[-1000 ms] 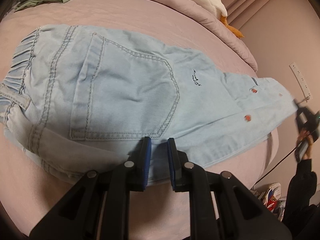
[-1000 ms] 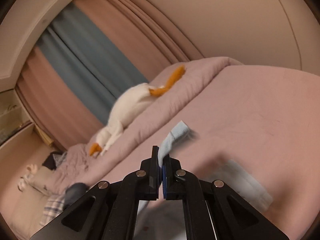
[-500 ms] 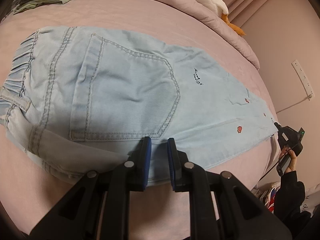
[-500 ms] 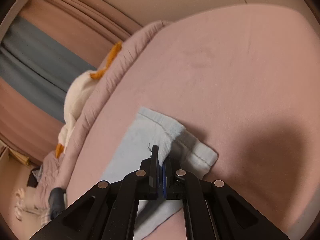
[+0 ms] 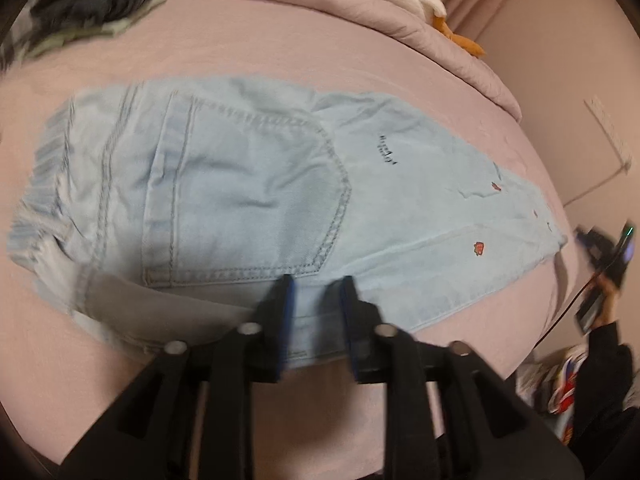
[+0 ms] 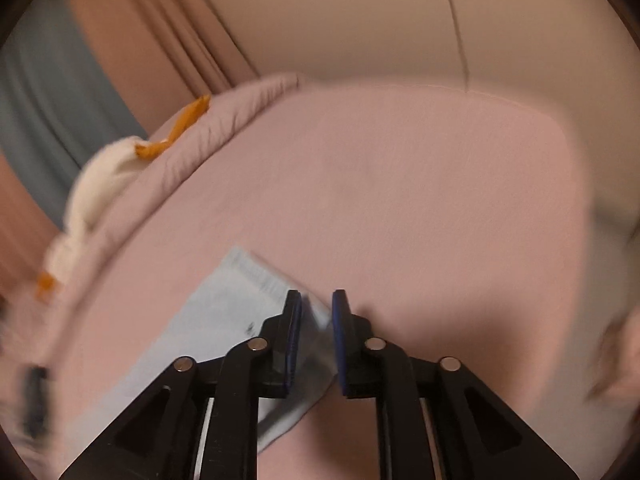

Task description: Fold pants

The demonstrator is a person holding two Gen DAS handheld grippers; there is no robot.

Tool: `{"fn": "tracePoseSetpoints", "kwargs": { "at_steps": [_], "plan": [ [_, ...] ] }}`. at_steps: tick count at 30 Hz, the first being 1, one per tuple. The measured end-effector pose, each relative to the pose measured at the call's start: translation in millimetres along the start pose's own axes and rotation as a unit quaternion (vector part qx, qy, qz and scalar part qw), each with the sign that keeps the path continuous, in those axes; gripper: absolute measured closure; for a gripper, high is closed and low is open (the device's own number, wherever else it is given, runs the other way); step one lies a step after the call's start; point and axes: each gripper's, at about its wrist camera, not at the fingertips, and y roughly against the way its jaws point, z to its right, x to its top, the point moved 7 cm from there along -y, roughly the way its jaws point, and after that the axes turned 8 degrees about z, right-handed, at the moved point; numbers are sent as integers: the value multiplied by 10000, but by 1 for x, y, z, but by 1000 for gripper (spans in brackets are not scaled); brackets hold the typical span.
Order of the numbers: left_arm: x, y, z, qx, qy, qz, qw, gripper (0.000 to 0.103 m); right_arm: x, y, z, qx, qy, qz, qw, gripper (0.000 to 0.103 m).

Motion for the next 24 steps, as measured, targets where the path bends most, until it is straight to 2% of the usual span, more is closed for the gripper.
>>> {"fn": "tracePoseSetpoints", "kwargs": {
  "at_steps": [1,4,6,8,9,10,11,12,16,18,21,23,24],
  "plan": [
    [2,3,2,-3,-55,43,10000,63,6,10,-11,-15,327,202,9993,88],
    [10,9,5,-65,-93,181,9998,61,14,29,-46,126,1028,468,9935,88],
    [12,9,5,-36,-131,222,9997,61,9,38,-78,871,1175,326,9887,88],
    [14,4,4,37,-180,206,9996,61,-15,48,-116,1766,1334,-100,9752,88],
    [14,0,1,116,-186,191,9996,61,-41,57,-141,2292,1580,-412,9596,88],
    [13,-3,-2,178,-185,165,9995,61,-65,65,-158,2591,1837,-635,9461,88],
    [8,-9,-10,355,-216,53,9991,61,-83,71,-167,2730,2057,-786,9365,88],
    [5,-11,-12,387,-230,-1,9990,62,-117,76,-182,2855,2548,-1066,9177,88],
    [-13,4,-21,57,-324,35,9995,62,-194,66,-184,2528,3646,-1714,8797,88],
    [-21,15,-28,-194,-251,63,9995,62,-189,67,-177,2661,3553,-1649,8808,88],
    [-20,28,-32,-393,-94,10,9992,61,-176,58,-176,2573,3220,-2033,8881,88],
    [-10,35,-28,-506,-125,108,9986,57,-164,60,-187,2552,3250,-1955,8894,87],
    [-3,37,-24,-528,-168,204,9983,52,-160,63,-196,2693,3229,-1901,8872,87]
  ]
}}
